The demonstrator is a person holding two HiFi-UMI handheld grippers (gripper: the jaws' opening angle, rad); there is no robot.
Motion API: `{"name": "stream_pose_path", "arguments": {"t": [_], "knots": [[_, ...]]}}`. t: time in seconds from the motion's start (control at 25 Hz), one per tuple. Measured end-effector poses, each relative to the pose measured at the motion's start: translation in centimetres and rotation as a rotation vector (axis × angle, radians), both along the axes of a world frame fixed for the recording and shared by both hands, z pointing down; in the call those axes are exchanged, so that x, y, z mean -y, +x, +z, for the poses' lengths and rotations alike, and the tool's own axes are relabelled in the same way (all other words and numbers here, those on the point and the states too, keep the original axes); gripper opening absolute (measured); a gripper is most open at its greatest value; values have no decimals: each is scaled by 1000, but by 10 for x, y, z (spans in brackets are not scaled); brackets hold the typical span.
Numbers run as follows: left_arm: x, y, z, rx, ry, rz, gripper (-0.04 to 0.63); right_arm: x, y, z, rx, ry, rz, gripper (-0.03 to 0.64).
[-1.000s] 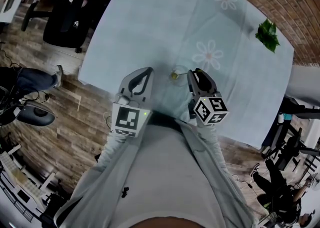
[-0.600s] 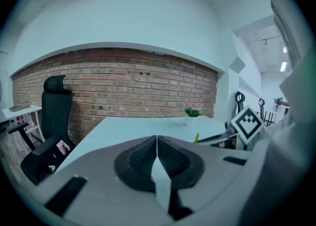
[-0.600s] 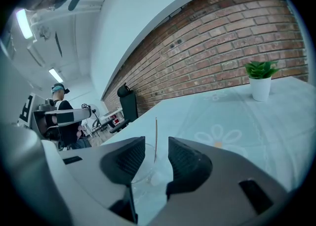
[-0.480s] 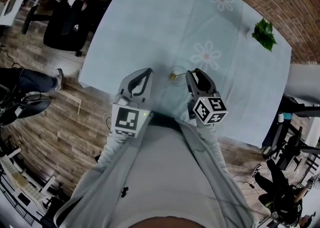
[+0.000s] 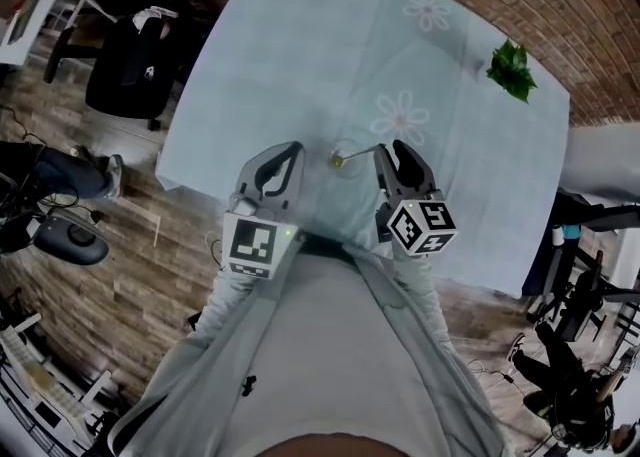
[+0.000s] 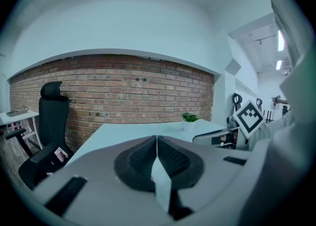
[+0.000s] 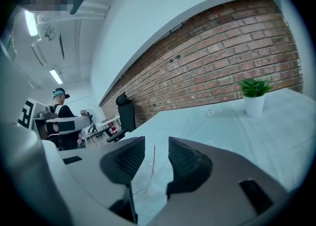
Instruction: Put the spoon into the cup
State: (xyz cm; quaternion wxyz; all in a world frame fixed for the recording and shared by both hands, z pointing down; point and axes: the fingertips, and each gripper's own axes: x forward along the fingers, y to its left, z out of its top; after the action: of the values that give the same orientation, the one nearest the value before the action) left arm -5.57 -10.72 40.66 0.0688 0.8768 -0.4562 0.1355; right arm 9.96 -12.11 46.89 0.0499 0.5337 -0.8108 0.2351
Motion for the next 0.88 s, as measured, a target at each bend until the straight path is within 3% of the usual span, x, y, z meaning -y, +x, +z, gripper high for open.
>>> {"name": "stream_pose_path", "arguments": {"t": [0.88], "knots": [[12, 30, -45, -17, 127, 98, 20, -10, 47, -124, 3, 302, 135, 138]]}}
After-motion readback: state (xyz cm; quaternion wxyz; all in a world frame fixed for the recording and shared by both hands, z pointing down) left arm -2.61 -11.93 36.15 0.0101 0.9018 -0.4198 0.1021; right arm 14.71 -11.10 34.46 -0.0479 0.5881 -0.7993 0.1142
